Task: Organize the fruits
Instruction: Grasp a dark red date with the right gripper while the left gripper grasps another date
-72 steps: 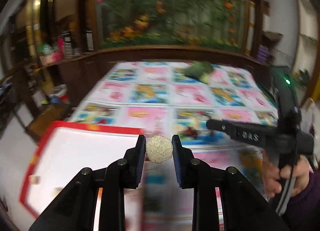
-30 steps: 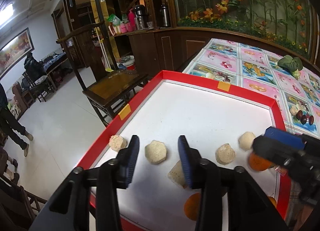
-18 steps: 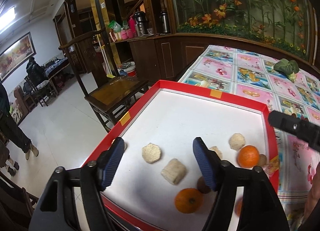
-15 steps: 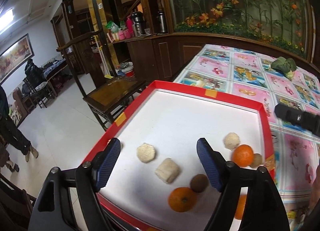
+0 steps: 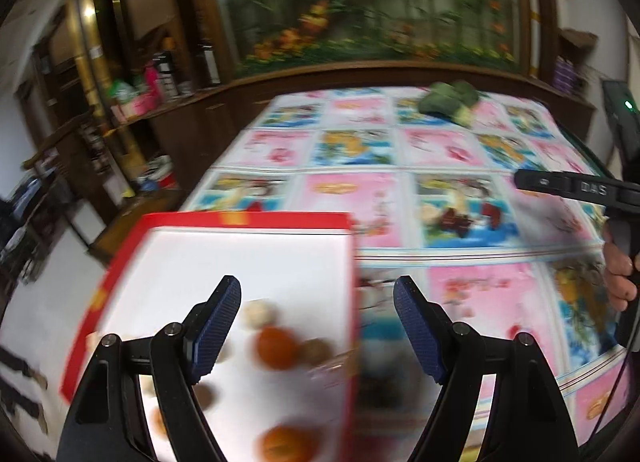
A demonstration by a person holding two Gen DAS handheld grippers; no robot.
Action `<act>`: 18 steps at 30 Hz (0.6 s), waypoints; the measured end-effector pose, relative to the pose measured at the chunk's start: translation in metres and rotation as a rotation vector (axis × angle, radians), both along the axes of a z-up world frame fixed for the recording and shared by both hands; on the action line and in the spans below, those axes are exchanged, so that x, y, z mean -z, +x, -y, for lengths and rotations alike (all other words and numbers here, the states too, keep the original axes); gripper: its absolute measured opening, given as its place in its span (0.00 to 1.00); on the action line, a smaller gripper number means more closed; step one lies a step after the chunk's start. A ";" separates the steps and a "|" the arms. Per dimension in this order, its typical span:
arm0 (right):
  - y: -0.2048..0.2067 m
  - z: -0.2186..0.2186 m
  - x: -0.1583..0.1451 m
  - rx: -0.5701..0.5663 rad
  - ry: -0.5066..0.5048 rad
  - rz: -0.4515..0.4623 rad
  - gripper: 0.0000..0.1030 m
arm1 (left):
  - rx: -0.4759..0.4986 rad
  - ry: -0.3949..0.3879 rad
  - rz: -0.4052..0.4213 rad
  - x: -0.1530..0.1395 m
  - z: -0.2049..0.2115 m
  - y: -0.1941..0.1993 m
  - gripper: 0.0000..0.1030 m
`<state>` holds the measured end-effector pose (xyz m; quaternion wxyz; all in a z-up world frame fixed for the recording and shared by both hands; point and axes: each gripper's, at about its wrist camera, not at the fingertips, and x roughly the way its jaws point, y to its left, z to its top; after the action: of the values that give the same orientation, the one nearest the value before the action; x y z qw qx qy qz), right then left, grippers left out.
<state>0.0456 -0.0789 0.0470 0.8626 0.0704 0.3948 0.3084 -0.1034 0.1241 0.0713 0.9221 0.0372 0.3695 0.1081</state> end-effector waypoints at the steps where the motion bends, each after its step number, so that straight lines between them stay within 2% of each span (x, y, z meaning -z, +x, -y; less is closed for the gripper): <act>1: 0.001 -0.003 0.002 -0.003 -0.022 -0.001 0.47 | 0.016 -0.005 -0.015 0.003 0.006 0.006 0.76; 6: 0.005 -0.018 0.019 -0.013 -0.115 -0.038 0.41 | 0.057 -0.025 -0.065 0.016 0.024 0.022 0.76; 14: 0.012 -0.034 0.034 0.011 -0.181 -0.063 0.26 | 0.098 -0.050 -0.118 0.031 0.040 0.042 0.75; 15: 0.011 -0.036 0.034 0.019 -0.205 -0.050 0.23 | 0.109 -0.052 -0.123 0.033 0.043 0.044 0.73; 17: 0.009 -0.040 0.034 0.017 -0.236 -0.030 0.16 | 0.131 -0.064 -0.143 0.037 0.048 0.051 0.58; 18: 0.007 -0.041 0.034 0.011 -0.249 -0.019 0.16 | 0.139 -0.074 -0.156 0.039 0.051 0.056 0.53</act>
<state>0.0530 -0.0376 0.0129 0.8626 -0.0323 0.4379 0.2513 -0.0477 0.0733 0.0327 0.8966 0.0369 0.4404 0.0269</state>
